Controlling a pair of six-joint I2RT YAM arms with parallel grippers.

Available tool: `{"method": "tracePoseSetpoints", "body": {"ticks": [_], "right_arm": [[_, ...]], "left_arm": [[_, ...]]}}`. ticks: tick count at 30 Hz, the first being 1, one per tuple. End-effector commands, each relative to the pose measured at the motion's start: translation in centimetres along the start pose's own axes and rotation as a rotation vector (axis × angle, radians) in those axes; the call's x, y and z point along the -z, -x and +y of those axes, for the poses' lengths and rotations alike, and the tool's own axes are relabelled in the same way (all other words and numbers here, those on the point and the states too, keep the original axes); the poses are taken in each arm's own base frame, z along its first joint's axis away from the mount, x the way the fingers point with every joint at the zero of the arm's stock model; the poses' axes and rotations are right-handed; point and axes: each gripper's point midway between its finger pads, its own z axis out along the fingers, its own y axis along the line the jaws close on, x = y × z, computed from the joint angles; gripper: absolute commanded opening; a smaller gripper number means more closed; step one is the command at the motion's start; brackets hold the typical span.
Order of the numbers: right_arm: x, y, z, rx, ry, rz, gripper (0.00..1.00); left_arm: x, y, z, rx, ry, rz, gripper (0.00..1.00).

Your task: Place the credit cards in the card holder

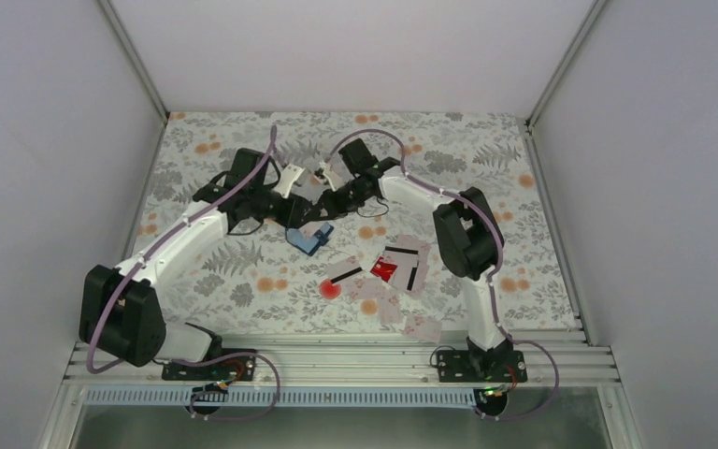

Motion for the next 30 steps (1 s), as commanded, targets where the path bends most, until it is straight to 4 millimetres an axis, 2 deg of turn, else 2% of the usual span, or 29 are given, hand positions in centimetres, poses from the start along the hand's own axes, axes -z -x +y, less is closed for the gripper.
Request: {"method": "tracePoseSetpoints", "body": {"ticks": [1,5,9,15,18,22,24,27,30], "right_arm": [[0.5,2.1,1.3,0.091,0.043,-0.044,0.04],[0.4,2.6,1.3,0.140,0.046,-0.049,0.04],[-0.3,2.5,0.8,0.155,0.058,-0.033,0.04],[-1.2,3.6,-0.5,0.157,0.022,-0.044,0.04],[-1.4,4.0,-0.7,0.154,0.021,-0.044,0.04],[-1.1,4.2,-0.1,0.166,0.035,-0.060,0.04],[-1.0,4.2,0.2,0.170,0.049,-0.061,0.04],[-0.6,4.3,1.0,0.177,0.081,-0.066,0.04],[0.6,4.7,2.6,0.195,0.130,-0.080,0.04]], "left_arm": [[-1.3,-1.8,1.0,0.061,0.000,0.023,0.43],[-1.3,-2.2,2.0,0.051,0.053,0.008,0.44],[-0.9,-1.3,3.1,-0.004,0.101,-0.040,0.50],[-1.4,-0.1,3.9,-0.027,0.096,-0.046,0.52],[-1.6,-0.4,4.6,-0.034,0.121,-0.031,0.52],[-1.5,-1.1,6.2,0.087,0.094,-0.051,0.51],[-0.5,-0.6,5.5,0.144,0.006,-0.091,0.51],[0.7,0.0,4.8,0.132,-0.006,-0.117,0.51],[1.0,-0.4,4.6,0.127,-0.006,-0.109,0.51]]}}
